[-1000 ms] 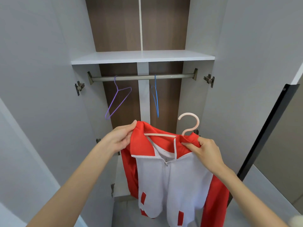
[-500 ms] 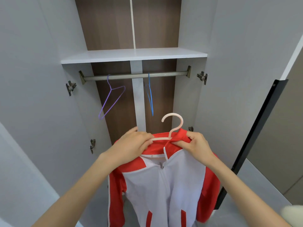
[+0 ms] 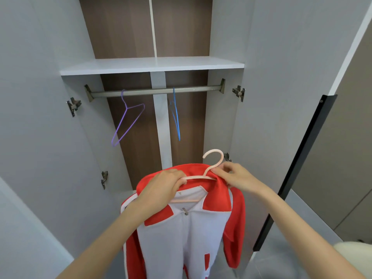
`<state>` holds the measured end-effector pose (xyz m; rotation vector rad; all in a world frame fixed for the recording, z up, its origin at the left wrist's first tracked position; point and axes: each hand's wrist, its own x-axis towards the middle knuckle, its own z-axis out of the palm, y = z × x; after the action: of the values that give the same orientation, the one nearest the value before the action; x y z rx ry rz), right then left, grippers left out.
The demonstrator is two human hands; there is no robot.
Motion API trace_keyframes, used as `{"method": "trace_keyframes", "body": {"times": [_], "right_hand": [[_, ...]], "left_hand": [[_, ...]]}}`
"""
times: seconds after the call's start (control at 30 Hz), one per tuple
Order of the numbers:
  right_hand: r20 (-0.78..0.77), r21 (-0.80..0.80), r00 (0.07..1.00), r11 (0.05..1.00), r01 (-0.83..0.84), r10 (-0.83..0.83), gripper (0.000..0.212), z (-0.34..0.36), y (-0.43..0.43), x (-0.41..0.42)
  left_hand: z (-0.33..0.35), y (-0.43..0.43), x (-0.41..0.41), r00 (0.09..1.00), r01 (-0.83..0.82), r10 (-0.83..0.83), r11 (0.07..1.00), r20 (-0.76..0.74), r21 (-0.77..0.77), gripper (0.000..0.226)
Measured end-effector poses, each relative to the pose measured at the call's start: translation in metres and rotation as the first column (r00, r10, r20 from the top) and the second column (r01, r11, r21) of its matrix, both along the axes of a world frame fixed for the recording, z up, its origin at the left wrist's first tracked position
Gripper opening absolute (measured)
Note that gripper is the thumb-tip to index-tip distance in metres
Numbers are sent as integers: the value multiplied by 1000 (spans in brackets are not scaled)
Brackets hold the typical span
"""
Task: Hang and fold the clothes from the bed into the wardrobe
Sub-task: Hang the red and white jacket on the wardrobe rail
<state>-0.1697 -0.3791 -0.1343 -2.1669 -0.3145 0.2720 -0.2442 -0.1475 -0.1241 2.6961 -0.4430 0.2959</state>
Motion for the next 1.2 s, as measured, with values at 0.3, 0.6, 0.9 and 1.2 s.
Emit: {"method": "trace_keyframes", "body": {"times": [0.3,0.6,0.9,1.2], "right_hand": [[-121,240,993,970,30,-1,23,-4,9,-3],[-726,476,688,728,494,8,14,-3,9,11],[-708,426,705,820,382,39,15,-3,10,13],[-2,3,978,978,207,-207,12,-23,-5,6]], "left_hand": [[-11,16,-6,998,-47,46,999,-52,-27,25],[-10,51,-15,998,-32,40,987,47,-160,20],[-14,45,-13,997,74,-69,973,28,-220,17],[-10,37,-13,992,-122,125,978,-10,167,25]]}}
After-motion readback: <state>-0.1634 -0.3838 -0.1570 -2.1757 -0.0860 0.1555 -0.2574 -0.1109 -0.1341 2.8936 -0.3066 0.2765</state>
